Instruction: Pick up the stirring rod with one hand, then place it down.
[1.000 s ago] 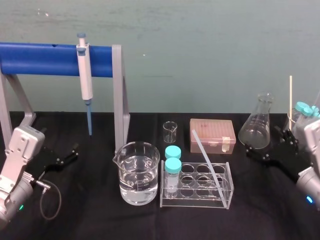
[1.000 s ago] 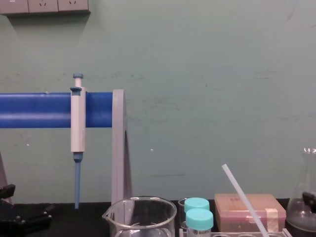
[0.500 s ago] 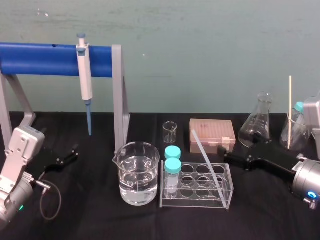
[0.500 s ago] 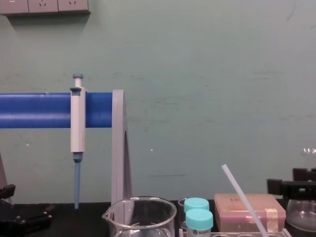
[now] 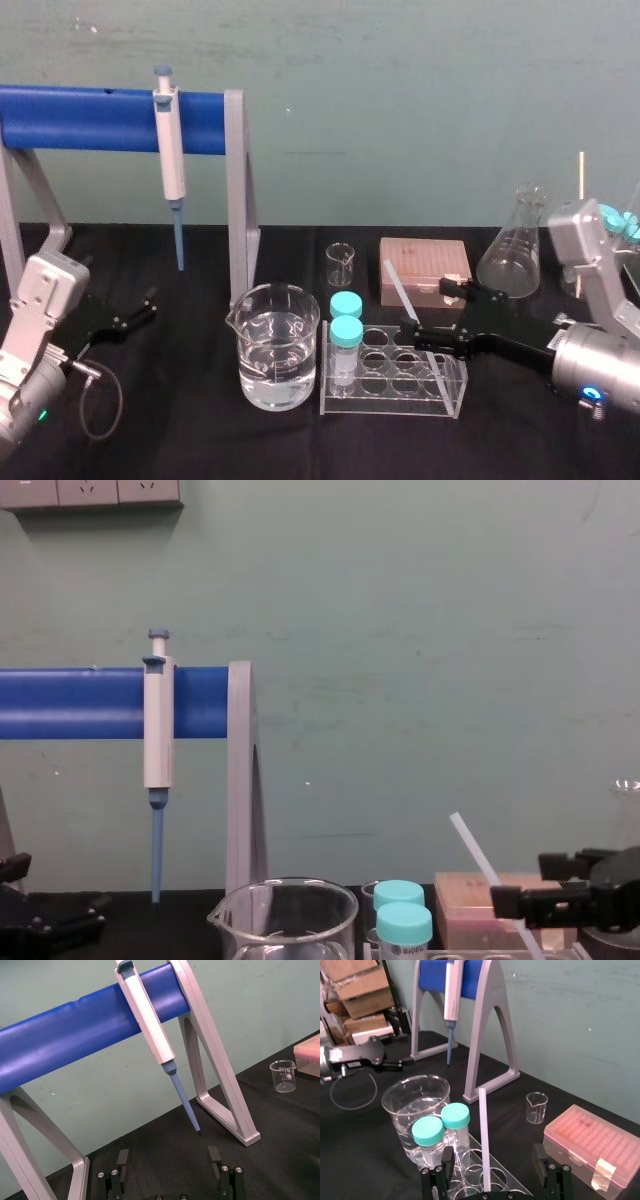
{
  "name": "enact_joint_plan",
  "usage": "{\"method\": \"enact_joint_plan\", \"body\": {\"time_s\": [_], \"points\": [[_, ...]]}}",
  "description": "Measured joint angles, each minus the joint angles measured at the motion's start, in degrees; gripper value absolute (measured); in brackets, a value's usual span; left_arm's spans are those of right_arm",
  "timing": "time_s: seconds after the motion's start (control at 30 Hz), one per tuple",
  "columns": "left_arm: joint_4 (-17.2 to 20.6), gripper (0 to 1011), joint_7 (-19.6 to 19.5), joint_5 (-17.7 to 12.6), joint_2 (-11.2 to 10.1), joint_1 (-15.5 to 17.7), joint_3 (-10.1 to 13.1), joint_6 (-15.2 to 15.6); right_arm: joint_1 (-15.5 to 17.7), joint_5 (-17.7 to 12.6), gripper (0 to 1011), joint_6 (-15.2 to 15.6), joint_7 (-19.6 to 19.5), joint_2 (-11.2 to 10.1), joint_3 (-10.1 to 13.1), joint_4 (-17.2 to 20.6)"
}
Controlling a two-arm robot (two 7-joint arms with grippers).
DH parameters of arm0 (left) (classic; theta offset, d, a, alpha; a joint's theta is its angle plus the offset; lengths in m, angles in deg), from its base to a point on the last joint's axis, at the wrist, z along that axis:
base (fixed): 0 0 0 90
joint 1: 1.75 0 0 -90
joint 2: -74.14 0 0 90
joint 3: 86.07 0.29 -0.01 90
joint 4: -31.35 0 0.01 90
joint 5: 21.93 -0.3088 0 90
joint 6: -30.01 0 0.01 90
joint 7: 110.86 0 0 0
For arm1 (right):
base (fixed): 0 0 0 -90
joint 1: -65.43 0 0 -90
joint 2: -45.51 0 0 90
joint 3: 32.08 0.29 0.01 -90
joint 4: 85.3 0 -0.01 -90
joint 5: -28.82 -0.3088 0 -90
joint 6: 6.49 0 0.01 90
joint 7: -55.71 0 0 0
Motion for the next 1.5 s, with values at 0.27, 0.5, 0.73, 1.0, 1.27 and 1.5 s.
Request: {"method": "enact_joint_plan", "body": {"time_s": [0.27,0.5,0.73,1.0,1.27,1.5], "points": [[0.0,1000,0.0,0.0,0.0,0.0,0.0,0.0,-3.5,2.9,1003,0.7,0.0,2.8,-2.5,-3.9],[0.0,1000,0.0,0.0,0.0,0.0,0.0,0.0,-5.1,4.1,1003,0.7,0.1,4.6,-3.3,-5.8],[0.0,1000,0.0,0.0,0.0,0.0,0.0,0.0,-5.4,5.3,1003,-0.9,-0.3,5.8,-3.0,-6.5],[0.0,1000,0.0,0.0,0.0,0.0,0.0,0.0,-5.5,6.6,1003,-1.6,-0.6,6.1,-2.9,-6.6],[0.0,1000,0.0,0.0,0.0,0.0,0.0,0.0,-5.5,6.5,1003,-1.6,-0.6,6.1,-2.9,-6.6],[0.0,1000,0.0,0.0,0.0,0.0,0.0,0.0,-5.5,6.4,873,-1.6,-0.6,6.0,-2.9,-6.6]]}}
